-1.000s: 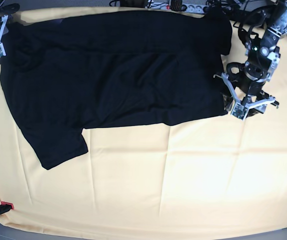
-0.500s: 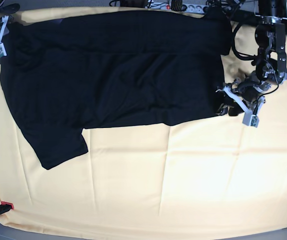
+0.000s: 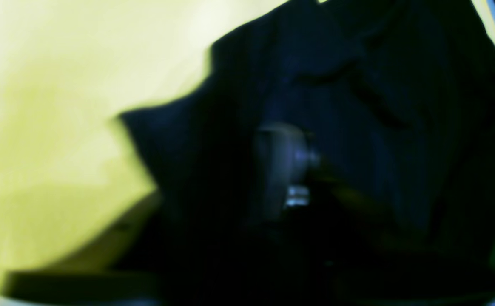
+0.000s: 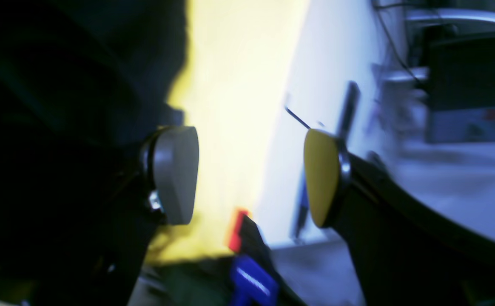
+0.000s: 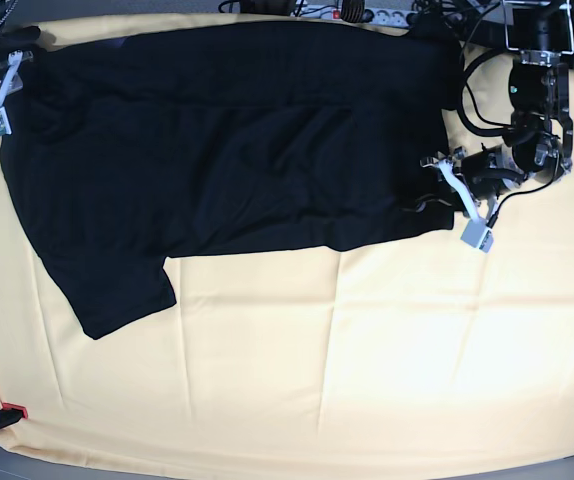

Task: Fold the T-shirt properly
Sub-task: 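Release and move the left gripper to the shirt's hem corner, then move the right gripper to the hem corner and grasp it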

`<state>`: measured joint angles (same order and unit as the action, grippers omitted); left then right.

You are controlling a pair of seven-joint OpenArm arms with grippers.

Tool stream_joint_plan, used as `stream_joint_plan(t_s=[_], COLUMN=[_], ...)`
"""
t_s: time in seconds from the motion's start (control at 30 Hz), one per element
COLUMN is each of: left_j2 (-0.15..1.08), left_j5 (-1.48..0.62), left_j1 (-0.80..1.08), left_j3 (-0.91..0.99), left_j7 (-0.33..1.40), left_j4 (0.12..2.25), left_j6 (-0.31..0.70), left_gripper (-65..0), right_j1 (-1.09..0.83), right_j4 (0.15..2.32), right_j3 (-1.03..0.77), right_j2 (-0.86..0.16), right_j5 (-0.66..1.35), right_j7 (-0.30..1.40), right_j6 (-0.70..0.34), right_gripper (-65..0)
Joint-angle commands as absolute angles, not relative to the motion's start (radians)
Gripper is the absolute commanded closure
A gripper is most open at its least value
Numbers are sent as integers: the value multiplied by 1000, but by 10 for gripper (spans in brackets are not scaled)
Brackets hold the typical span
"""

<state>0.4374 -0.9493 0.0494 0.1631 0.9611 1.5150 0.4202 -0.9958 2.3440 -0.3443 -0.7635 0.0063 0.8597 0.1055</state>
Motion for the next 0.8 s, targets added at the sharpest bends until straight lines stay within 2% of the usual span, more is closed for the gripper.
stream_joint_plan(t_s=[0.0, 0.13, 0.27, 0.4, 0.5, 0.67, 0.77], left_j2=[450, 452, 455, 475, 500, 504, 504], left_j5=[-927, -875, -814, -766, -767, -767, -767], left_j1=[33, -2, -69, -147, -182, -193, -175], left_j3=[165, 165, 165, 165, 165, 163, 163], left_j7=[964, 929, 917, 897, 891, 899, 899], left_j4=[1523, 1523, 1523, 1523, 1523, 1523, 1523], left_j6=[407, 372, 373, 373, 373, 373, 373], left_gripper=[-4, 0, 0, 0, 0, 0, 0], right_j1=[-979, -884, -756, -621, -508, -302, -188], right_j4=[2356, 2356, 2356, 2229, 2117, 1879, 1708], right_j3=[-354, -354, -354, -354, -354, -353, -353], right_j2=[-776, -776, -776, -774, -747, -670, -627], right_j5=[15, 113, 167, 255, 344, 594, 666], right_j7=[828, 757, 732, 724, 717, 719, 720], right_j6=[99, 39, 25, 0, -77, -297, -390], right_gripper=[-405, -405, -405, -405, -405, -405, -405])
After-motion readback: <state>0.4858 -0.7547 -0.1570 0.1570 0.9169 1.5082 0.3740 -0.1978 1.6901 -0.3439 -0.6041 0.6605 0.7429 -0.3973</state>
